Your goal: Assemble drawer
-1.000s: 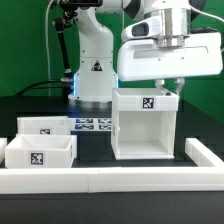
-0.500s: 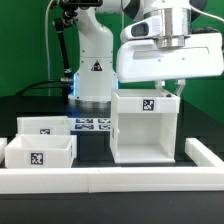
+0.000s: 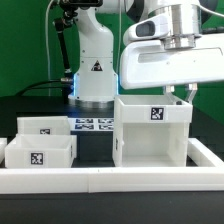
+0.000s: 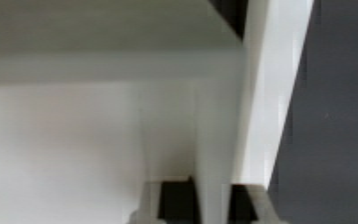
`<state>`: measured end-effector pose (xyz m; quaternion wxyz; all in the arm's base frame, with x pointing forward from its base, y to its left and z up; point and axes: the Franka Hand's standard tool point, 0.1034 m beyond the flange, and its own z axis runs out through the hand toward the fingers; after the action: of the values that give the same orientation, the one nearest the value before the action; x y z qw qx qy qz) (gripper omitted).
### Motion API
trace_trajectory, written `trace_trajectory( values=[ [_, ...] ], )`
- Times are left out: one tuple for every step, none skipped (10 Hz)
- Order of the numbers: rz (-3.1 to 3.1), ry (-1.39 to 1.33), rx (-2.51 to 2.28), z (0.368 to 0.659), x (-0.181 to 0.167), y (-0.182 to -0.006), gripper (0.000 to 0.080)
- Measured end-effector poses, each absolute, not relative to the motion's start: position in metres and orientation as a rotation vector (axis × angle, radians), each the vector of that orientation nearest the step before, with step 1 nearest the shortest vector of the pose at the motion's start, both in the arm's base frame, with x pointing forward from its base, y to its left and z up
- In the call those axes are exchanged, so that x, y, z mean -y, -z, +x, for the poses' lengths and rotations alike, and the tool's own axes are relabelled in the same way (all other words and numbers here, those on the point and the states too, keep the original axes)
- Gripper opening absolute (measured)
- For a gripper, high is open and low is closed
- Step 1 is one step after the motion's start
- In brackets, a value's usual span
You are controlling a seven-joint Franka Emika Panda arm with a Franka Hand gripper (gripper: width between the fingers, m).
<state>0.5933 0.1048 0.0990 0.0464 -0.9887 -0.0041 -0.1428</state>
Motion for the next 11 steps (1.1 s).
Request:
trace_trajectory(
  values=[
    [-3.015,0.443,0.007,0.596,-0.104,-0.100,0.0038],
    [-3.014,0.444,0.002,0.596,-0.105,-0.101,0.0038],
    [-3.008,0.444,-0.024,0.596,-0.105,-0.101,0.0038],
    [-2.985,0.447,-0.151,0.598,-0.106,-0.103,0.0038],
    [-2.974,0.450,-0.197,0.599,-0.107,-0.104,0.0038],
    [-2.943,0.453,-0.323,0.600,-0.107,-0.105,0.0038],
    [-2.906,0.457,-0.459,0.602,-0.108,-0.106,0.0039],
    [-2.862,0.488,-0.572,0.605,-0.108,-0.107,0.0039],
    [-2.818,0.506,-0.680,0.606,-0.109,-0.107,0.0045],
    [-2.762,0.519,-0.806,0.607,-0.108,-0.109,0.0049],
    [-2.731,0.520,-0.871,0.608,-0.105,-0.109,0.0049]
  ],
)
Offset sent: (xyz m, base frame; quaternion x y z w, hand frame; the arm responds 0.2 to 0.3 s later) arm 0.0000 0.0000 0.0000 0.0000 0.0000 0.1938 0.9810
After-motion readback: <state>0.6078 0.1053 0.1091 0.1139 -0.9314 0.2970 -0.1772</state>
